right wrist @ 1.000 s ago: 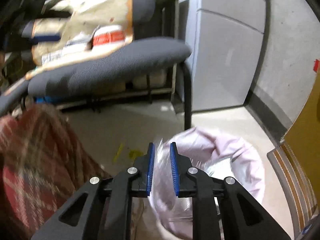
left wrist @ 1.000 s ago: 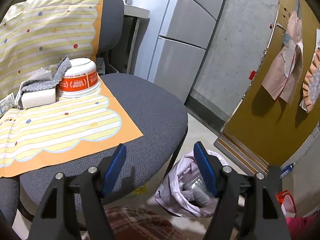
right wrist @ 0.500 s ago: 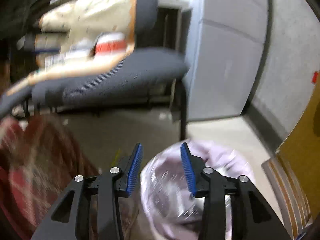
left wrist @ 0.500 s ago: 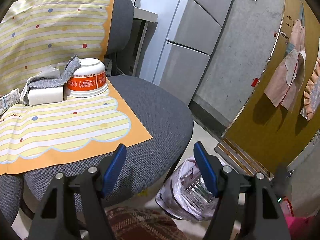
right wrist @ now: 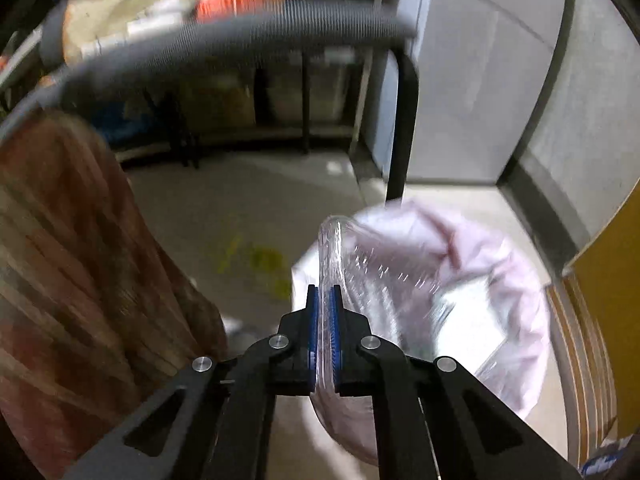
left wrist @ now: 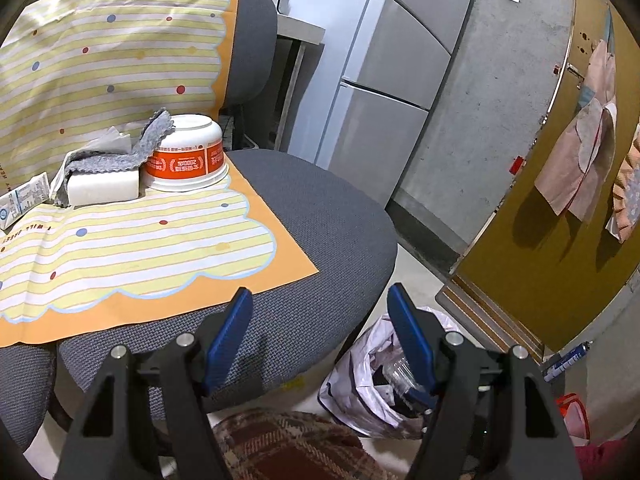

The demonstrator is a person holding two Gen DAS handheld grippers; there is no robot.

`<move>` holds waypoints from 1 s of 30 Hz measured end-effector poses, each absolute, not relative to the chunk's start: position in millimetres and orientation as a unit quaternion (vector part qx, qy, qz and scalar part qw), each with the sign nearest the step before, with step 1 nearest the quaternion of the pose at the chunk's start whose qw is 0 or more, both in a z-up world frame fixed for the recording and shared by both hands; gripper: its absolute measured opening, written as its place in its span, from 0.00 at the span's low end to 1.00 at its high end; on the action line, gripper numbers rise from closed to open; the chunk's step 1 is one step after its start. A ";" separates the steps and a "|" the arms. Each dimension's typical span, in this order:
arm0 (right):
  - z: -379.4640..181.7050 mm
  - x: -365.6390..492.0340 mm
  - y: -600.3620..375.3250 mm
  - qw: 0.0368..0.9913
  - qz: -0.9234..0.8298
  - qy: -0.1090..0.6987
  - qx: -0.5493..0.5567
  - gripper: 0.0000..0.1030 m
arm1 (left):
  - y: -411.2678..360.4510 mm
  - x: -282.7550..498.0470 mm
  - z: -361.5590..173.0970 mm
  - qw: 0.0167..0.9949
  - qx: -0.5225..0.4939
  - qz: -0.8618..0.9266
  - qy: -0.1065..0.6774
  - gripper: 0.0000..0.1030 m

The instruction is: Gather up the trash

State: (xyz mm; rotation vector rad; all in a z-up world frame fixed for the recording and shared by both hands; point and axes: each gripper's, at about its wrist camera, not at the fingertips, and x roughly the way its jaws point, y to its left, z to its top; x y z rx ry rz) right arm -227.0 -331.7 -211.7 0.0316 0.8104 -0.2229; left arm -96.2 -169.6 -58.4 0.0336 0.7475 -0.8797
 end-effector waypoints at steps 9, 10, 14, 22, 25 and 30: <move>-145.6 -222.1 -341.1 0.940 -0.105 0.321 0.051 0.09 | -168.5 -96.7 -57.7 0.838 0.016 -0.417 0.351 0.66; -145.3 -221.2 -344.4 0.939 -0.113 0.322 0.049 0.10 | -167.8 -96.3 -57.5 0.838 0.015 -0.416 0.352 0.66; -135.1 -227.5 -357.0 0.942 -0.138 0.304 0.043 0.28 | -163.8 -93.9 -56.2 0.841 0.010 -0.413 0.350 0.66; -93.5 -231.6 -343.1 0.957 -0.136 0.257 0.004 0.29 | -146.7 -88.0 -49.2 0.858 0.004 -0.388 0.337 0.66; -73.0 -220.9 -325.3 0.966 -0.109 0.234 -0.016 0.32 | -128.1 -82.0 -48.7 0.871 0.006 -0.363 0.332 0.66; -42.9 -182.7 -295.5 0.975 -0.052 0.214 -0.028 0.37 | -77.9 -58.6 -51.2 0.896 -0.006 -0.287 0.339 0.66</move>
